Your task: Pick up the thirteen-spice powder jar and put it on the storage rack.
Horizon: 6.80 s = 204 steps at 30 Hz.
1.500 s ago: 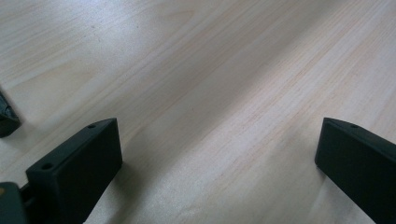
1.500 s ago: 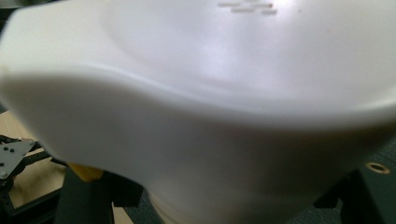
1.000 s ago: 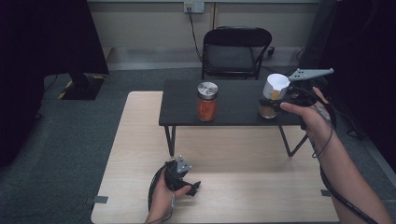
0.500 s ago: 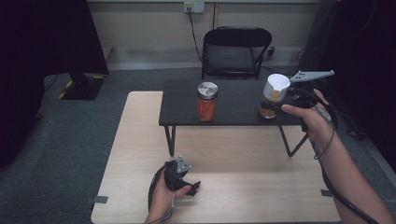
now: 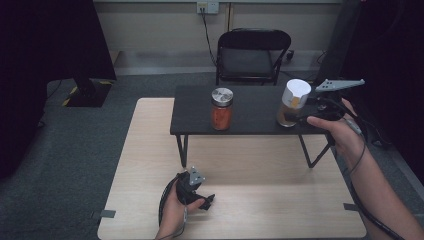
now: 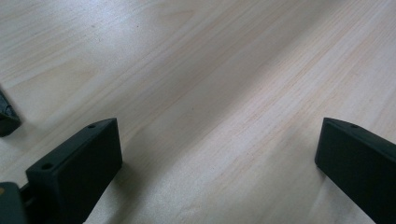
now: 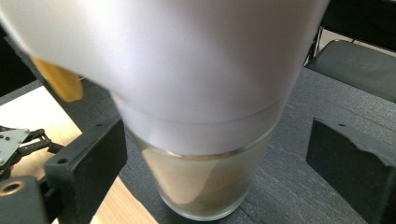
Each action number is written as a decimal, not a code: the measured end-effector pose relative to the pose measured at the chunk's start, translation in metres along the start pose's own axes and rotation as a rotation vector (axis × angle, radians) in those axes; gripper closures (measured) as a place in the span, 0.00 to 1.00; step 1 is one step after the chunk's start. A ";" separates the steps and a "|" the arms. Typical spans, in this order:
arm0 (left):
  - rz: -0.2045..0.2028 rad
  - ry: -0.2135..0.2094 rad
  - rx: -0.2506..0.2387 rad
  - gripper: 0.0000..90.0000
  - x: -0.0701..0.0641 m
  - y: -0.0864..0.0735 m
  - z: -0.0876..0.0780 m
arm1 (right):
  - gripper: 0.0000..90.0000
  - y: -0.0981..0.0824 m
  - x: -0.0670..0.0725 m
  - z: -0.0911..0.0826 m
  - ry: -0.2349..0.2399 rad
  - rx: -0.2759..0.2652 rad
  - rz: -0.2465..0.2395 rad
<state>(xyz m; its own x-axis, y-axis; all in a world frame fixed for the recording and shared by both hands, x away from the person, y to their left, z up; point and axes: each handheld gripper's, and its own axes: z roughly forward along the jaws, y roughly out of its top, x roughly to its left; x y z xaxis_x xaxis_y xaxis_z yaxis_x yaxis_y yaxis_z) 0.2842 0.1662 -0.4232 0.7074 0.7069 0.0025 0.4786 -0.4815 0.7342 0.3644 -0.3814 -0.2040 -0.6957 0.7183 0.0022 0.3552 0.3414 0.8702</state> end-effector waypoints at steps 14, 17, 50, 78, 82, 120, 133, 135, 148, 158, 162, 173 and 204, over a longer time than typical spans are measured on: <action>0.000 0.000 0.000 0.00 0.000 0.000 0.000 | 0.01 -0.012 0.008 -0.011 -0.004 -0.004 -0.017; 0.000 0.000 0.000 0.00 0.000 0.000 0.000 | 0.01 -0.015 0.011 -0.013 -0.011 -0.002 -0.022; 0.000 0.000 0.000 0.00 0.000 0.000 0.000 | 0.01 -0.053 0.035 -0.033 0.006 -0.028 -0.064; 0.000 0.000 0.000 0.00 0.000 0.000 0.000 | 0.01 -0.108 0.043 -0.017 0.068 -0.039 -0.043; 0.000 0.000 0.000 0.00 0.000 0.000 0.000 | 0.01 -0.115 0.043 -0.016 0.070 -0.042 -0.046; -0.001 0.000 -0.001 0.00 0.000 0.000 0.000 | 0.01 -0.152 0.041 0.000 0.137 -0.047 -0.050; 0.000 0.000 0.000 0.00 0.000 0.000 0.000 | 0.01 -0.164 0.039 0.006 0.155 -0.060 -0.047; 0.000 0.000 0.000 0.00 0.000 0.000 0.000 | 0.01 -0.165 0.039 0.006 0.156 -0.058 -0.049; 0.000 0.000 0.000 0.00 0.000 0.000 0.000 | 0.01 -0.180 0.038 0.012 0.167 -0.053 -0.035; 0.000 0.000 0.000 0.00 0.000 0.000 0.000 | 0.01 -0.191 0.038 0.018 0.176 -0.029 -0.031; 0.000 0.000 0.000 0.00 0.000 0.000 0.000 | 0.01 -0.196 0.037 0.020 0.180 -0.023 -0.028; -0.001 0.000 -0.001 0.00 0.000 0.000 0.000 | 0.01 -0.205 0.039 0.027 0.194 -0.017 -0.030; 0.000 0.000 -0.001 0.00 0.000 0.000 0.000 | 0.02 -0.226 0.042 0.044 0.193 0.066 -0.013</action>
<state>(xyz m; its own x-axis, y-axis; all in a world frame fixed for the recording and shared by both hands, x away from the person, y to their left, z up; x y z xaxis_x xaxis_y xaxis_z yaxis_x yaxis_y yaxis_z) 0.2842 0.1662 -0.4233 0.7074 0.7068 0.0019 0.4785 -0.4809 0.7347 0.2827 -0.4021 -0.4220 -0.8050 0.5862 0.0911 0.3810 0.3932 0.8368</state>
